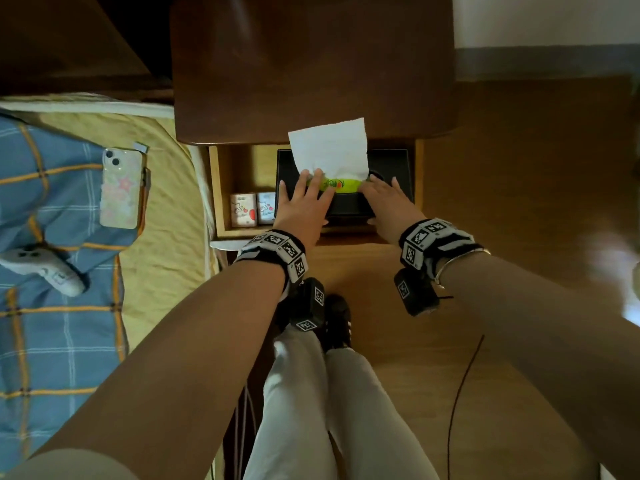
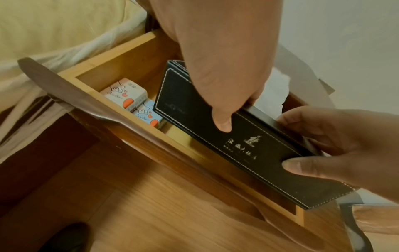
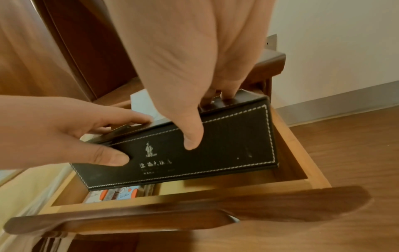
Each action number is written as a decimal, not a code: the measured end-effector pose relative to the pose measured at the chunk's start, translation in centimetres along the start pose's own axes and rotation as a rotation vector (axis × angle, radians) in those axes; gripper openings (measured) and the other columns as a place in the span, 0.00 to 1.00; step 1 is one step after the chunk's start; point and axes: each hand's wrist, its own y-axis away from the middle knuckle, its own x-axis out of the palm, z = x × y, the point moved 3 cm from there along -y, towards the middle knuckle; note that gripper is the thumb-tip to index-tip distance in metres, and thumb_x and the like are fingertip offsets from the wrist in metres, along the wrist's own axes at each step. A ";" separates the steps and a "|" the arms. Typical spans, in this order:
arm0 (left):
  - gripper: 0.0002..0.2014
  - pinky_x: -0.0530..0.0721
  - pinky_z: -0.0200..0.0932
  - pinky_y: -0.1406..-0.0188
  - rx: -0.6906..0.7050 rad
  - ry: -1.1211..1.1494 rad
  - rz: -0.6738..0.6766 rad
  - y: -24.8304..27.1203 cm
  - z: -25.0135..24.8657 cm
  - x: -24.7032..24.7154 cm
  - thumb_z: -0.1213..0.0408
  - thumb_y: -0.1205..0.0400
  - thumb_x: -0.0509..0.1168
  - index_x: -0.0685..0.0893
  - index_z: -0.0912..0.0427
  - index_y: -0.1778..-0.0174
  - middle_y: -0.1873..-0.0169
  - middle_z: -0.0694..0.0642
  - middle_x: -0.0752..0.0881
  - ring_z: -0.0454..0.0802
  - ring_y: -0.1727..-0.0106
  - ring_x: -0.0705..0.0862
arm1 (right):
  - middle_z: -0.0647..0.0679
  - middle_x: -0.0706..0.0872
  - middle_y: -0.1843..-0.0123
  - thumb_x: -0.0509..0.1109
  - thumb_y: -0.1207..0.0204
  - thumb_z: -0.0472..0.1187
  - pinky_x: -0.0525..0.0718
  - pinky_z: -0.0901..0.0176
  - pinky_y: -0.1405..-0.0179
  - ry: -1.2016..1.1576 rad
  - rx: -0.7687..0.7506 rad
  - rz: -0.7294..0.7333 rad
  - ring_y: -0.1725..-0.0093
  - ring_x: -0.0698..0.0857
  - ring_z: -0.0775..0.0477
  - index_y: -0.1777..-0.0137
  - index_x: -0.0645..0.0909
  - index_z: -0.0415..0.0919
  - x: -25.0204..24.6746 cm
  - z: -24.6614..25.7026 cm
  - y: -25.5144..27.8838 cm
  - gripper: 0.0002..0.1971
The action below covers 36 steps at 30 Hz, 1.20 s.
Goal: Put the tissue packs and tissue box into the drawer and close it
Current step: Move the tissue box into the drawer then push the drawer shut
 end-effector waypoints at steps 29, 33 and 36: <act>0.34 0.53 0.72 0.20 -0.053 0.214 0.280 -6.0 1.6 7.9 0.37 0.15 0.44 0.54 0.49 0.15 0.15 0.53 0.35 0.58 0.14 0.35 | 0.38 0.68 0.19 0.61 0.18 0.38 0.60 0.41 0.18 -0.033 0.117 0.160 0.19 0.65 0.40 0.21 0.62 0.40 7.7 -2.6 -5.9 0.26; 0.39 0.47 0.70 0.19 -0.041 0.226 0.270 -4.1 2.5 7.9 0.32 0.18 0.41 0.45 0.47 0.14 0.14 0.51 0.37 0.61 0.14 0.38 | 0.40 0.70 0.19 0.56 0.16 0.49 0.56 0.42 0.17 -0.032 0.110 0.057 0.18 0.64 0.42 0.19 0.62 0.41 7.4 -2.3 -4.2 0.27; 0.42 0.47 0.70 0.20 -0.062 0.200 0.191 -2.3 3.2 7.6 0.30 0.21 0.42 0.42 0.48 0.14 0.14 0.53 0.42 0.61 0.14 0.42 | 0.43 0.66 0.17 0.55 0.18 0.59 0.53 0.42 0.16 0.014 0.088 0.032 0.17 0.62 0.44 0.18 0.60 0.42 7.6 -1.6 -2.5 0.33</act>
